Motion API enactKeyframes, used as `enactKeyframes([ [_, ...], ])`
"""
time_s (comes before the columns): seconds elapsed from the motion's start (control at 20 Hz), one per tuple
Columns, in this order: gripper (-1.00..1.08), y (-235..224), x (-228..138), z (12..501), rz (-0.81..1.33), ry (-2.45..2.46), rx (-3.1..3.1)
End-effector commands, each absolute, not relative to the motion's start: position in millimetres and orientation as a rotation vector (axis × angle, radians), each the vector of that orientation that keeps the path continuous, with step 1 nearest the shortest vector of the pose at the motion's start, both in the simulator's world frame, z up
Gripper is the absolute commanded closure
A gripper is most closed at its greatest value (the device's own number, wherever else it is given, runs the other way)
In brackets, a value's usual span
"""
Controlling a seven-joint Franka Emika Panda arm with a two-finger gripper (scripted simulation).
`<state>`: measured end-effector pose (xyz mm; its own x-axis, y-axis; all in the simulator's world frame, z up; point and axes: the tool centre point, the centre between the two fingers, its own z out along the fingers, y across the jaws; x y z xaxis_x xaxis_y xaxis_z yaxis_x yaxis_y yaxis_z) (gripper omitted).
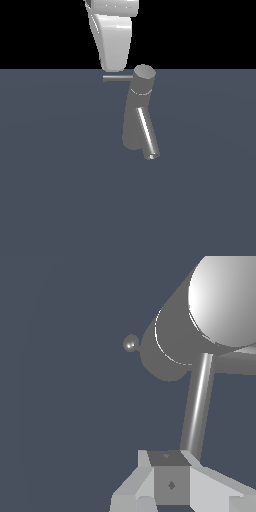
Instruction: Turn on the faucet by rotating a designated handle.
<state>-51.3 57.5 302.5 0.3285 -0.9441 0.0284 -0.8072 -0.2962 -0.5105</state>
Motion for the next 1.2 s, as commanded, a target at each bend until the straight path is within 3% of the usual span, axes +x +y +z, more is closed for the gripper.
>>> enactKeyframes([
  [0.0, 1.08, 55.8, -41.9, 298.9, -0.475, 1.587, -2.144],
  [0.55, 1.08, 50.1, -21.2, 291.8, -0.508, 1.672, -2.037],
  [1.15, 1.08, 48.7, -32.8, 283.7, -0.509, 1.673, -2.036],
])
